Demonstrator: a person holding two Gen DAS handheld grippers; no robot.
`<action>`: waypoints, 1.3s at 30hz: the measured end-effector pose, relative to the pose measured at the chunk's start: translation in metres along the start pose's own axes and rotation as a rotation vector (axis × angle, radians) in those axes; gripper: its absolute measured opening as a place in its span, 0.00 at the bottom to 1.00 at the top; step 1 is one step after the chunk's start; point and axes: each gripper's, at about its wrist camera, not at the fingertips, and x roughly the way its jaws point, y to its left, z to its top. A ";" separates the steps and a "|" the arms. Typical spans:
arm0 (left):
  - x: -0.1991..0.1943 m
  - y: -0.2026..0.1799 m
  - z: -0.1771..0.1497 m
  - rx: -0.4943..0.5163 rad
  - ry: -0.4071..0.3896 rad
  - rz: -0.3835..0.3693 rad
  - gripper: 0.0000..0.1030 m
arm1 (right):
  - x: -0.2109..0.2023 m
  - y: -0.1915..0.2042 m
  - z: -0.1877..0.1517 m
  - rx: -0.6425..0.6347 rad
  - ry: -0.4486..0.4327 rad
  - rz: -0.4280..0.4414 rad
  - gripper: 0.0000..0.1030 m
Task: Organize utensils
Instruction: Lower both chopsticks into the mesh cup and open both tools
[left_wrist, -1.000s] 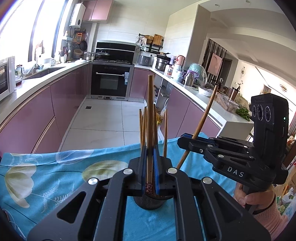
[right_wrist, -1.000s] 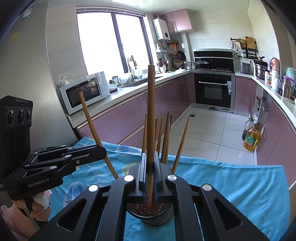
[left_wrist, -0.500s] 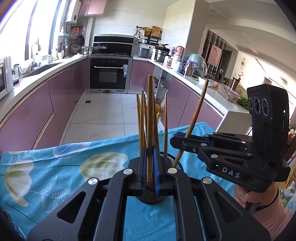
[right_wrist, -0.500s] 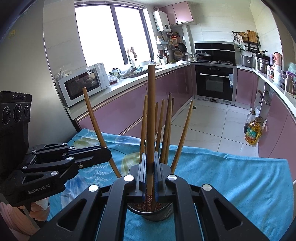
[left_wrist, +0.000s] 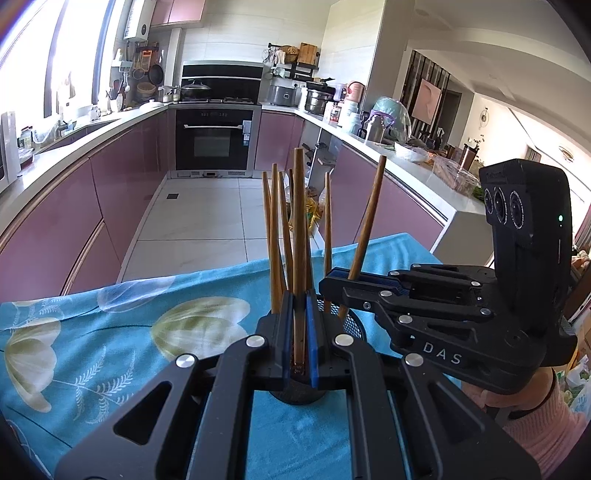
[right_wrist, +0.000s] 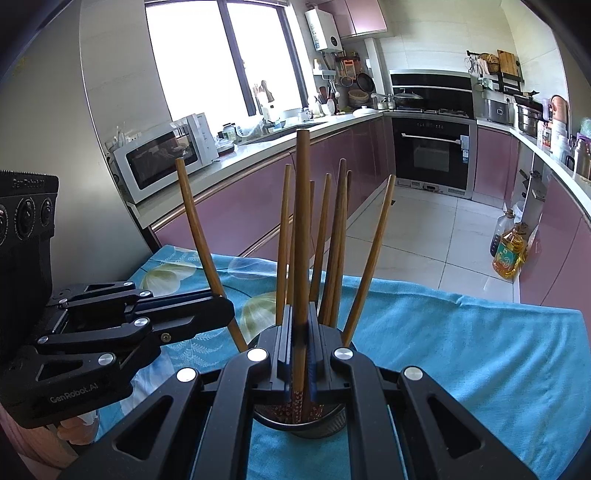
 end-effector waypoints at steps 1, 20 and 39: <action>0.000 0.000 0.001 0.000 0.000 0.000 0.07 | 0.001 0.000 0.000 0.001 0.002 0.001 0.06; 0.023 0.006 0.003 -0.015 0.018 0.002 0.07 | 0.012 -0.003 0.003 0.039 0.016 0.014 0.06; 0.044 0.020 -0.008 -0.033 0.054 -0.008 0.07 | 0.017 -0.010 0.001 0.070 0.020 0.020 0.07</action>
